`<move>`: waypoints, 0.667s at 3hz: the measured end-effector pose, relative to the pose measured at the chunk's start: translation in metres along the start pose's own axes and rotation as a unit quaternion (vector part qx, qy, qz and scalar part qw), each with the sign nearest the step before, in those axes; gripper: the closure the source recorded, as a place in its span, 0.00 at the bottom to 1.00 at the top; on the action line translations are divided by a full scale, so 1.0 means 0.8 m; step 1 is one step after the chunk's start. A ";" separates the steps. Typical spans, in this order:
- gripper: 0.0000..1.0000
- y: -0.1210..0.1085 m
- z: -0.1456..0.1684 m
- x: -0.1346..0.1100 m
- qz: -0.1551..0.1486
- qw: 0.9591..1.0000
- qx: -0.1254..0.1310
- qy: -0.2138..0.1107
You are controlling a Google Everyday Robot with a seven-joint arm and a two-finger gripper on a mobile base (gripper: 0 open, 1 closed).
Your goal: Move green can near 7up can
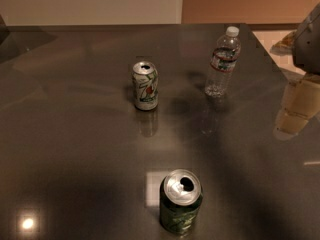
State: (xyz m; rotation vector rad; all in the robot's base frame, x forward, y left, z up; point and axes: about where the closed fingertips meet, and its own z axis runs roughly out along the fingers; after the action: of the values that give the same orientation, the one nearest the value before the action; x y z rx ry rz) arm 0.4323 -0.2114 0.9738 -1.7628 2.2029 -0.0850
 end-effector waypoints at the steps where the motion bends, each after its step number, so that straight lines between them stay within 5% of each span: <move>1: 0.00 0.025 0.010 -0.010 -0.032 0.999 -0.019 -0.024; 2: 0.00 0.062 0.027 -0.027 -0.076 0.994 -0.051 -0.055</move>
Offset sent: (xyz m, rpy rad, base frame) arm -0.0686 0.0655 -0.0581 0.1469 0.1200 0.3517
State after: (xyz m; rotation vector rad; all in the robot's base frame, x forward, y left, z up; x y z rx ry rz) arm 0.3962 -0.1753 0.9457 -1.9387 2.0280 0.0887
